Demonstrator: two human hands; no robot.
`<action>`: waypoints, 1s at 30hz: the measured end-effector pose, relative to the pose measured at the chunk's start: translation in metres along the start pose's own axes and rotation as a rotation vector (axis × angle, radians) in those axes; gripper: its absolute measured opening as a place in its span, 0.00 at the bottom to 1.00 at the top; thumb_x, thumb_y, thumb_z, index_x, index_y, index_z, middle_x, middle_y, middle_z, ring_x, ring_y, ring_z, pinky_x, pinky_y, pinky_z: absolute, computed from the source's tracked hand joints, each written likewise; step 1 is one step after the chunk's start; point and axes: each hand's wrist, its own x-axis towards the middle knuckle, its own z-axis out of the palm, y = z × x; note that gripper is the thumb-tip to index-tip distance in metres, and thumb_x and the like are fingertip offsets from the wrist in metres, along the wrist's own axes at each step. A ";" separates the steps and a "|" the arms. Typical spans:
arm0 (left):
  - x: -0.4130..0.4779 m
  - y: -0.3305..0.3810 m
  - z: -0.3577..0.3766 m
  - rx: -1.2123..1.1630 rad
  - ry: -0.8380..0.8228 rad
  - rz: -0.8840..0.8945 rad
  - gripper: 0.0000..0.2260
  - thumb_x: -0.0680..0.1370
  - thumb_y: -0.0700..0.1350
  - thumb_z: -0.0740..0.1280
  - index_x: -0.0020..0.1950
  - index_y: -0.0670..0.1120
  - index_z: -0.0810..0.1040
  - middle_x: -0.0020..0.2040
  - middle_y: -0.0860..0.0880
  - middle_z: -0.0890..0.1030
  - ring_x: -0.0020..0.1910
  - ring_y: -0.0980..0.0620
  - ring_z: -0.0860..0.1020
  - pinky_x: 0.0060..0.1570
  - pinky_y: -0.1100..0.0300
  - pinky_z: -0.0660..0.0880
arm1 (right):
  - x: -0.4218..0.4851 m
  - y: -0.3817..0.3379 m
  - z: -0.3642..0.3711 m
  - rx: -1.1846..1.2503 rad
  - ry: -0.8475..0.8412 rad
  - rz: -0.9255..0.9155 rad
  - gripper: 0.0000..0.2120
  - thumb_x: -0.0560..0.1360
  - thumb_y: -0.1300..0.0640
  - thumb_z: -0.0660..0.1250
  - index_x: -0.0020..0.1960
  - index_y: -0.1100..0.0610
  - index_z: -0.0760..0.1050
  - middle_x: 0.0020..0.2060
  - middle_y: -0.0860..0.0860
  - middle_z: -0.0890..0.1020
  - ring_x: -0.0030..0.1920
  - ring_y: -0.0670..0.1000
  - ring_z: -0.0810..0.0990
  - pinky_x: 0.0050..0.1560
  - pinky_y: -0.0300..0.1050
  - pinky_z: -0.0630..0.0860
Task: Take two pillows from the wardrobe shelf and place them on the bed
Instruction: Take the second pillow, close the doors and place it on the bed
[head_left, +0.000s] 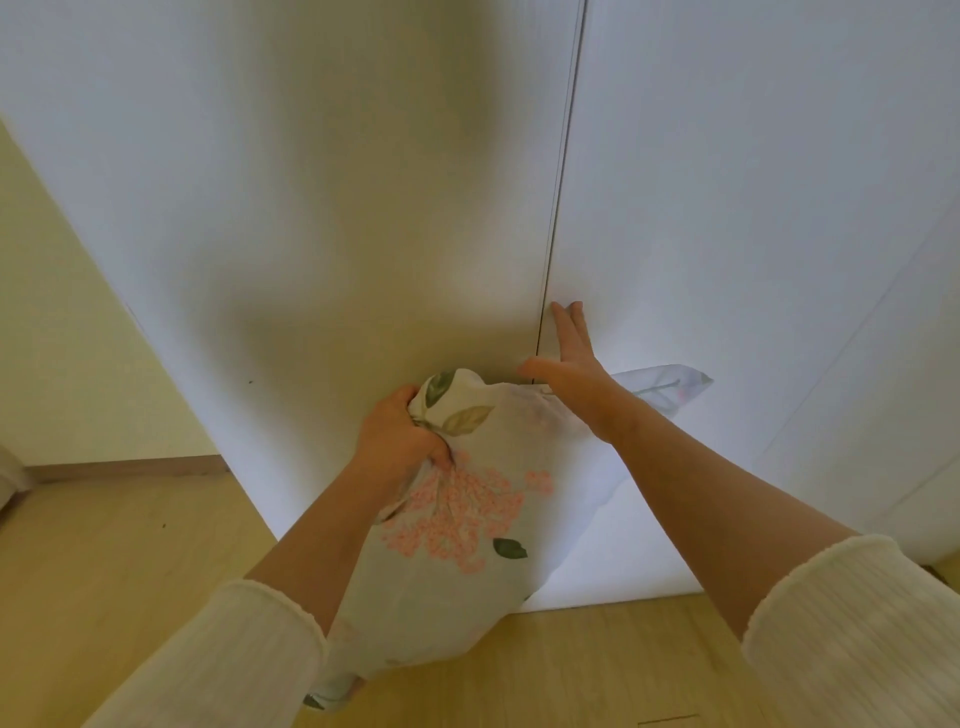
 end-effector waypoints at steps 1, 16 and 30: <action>-0.003 -0.001 -0.002 -0.012 0.003 -0.007 0.23 0.48 0.32 0.72 0.40 0.47 0.75 0.36 0.52 0.78 0.38 0.51 0.76 0.37 0.58 0.74 | -0.005 0.002 0.002 0.021 -0.020 -0.011 0.42 0.70 0.47 0.66 0.75 0.44 0.44 0.77 0.44 0.45 0.77 0.52 0.47 0.75 0.59 0.52; -0.076 -0.054 -0.058 -0.169 0.106 -0.190 0.25 0.49 0.27 0.71 0.40 0.47 0.79 0.37 0.49 0.82 0.40 0.49 0.80 0.37 0.58 0.78 | -0.054 0.018 0.075 -0.618 -0.438 -0.195 0.29 0.62 0.40 0.73 0.59 0.51 0.72 0.50 0.49 0.81 0.50 0.51 0.76 0.58 0.48 0.71; -0.208 -0.124 -0.186 1.132 0.192 -0.428 0.49 0.63 0.62 0.72 0.75 0.51 0.47 0.77 0.51 0.48 0.77 0.48 0.41 0.73 0.40 0.45 | -0.114 -0.085 0.295 -0.701 -0.961 -0.723 0.24 0.69 0.42 0.68 0.57 0.55 0.72 0.53 0.52 0.81 0.53 0.55 0.79 0.48 0.44 0.72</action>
